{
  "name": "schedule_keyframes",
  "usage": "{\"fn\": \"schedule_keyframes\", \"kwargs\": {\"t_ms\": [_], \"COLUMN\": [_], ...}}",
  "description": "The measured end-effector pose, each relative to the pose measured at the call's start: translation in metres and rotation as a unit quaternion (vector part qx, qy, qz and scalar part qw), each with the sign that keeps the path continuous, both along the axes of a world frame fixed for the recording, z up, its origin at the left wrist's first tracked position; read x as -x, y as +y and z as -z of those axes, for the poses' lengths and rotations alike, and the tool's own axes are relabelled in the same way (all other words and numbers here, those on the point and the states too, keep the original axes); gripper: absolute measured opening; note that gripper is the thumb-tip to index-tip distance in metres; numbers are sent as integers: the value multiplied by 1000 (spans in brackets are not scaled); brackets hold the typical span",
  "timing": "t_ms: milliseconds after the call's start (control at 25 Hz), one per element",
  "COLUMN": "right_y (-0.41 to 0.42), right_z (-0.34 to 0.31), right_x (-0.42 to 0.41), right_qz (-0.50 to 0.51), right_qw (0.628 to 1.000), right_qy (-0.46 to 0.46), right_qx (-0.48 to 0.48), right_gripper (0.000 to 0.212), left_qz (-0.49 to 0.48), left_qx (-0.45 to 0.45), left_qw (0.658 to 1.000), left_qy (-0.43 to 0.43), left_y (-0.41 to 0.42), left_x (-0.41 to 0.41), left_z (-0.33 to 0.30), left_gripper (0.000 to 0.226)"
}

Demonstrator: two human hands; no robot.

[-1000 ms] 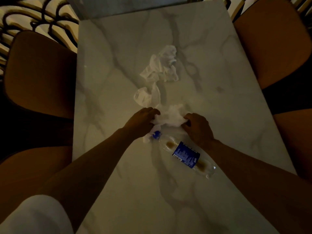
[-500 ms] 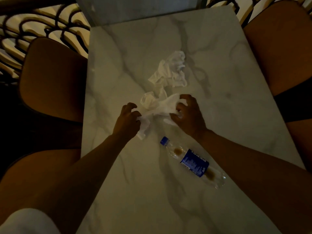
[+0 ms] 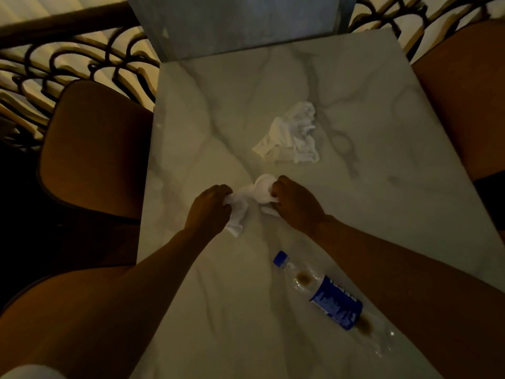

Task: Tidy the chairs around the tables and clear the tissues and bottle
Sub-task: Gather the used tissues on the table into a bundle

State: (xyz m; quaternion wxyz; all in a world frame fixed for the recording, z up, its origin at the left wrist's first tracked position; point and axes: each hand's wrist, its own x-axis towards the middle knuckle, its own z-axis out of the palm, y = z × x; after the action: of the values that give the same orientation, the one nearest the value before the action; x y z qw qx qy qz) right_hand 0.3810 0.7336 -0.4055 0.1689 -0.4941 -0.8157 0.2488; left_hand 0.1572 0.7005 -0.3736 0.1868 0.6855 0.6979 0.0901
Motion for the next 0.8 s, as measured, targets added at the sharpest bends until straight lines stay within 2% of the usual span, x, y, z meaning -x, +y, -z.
{"fn": "schedule_keyframes", "kwargs": {"t_ms": [120, 240, 320, 400, 520, 640, 800], "right_y": [19, 43, 61, 75, 79, 67, 50], "right_z": [-16, -25, -19, -8, 1, 15, 27], "right_x": [-23, -43, -55, -62, -58, -58, -82], "right_qz": [71, 142, 102, 45, 35, 91, 161], "right_qw": [996, 984, 992, 996, 991, 990, 984], "right_qy": [53, 108, 56, -48, -96, -105, -24], "right_qx": [-7, 27, 51, 58, 81, -19, -66], "right_gripper": [28, 58, 82, 88, 61, 35, 36], "left_qz": [-19, 65, 129, 195, 270, 263, 271], "left_qx": [-2, 16, 21, 30, 51, 65, 44], "left_qw": [999, 998, 989, 973, 946, 947, 944], "left_qy": [-29, 8, 66, 122, 170, 171, 182], "left_y": [22, 54, 84, 114, 145, 155, 140], "left_x": [-11, -24, -37, -54, -72, -82, -84], "left_z": [-2, -7, -13, -15, -8, 2, 7], "left_gripper": [45, 65, 85, 103, 109, 101, 79]}}
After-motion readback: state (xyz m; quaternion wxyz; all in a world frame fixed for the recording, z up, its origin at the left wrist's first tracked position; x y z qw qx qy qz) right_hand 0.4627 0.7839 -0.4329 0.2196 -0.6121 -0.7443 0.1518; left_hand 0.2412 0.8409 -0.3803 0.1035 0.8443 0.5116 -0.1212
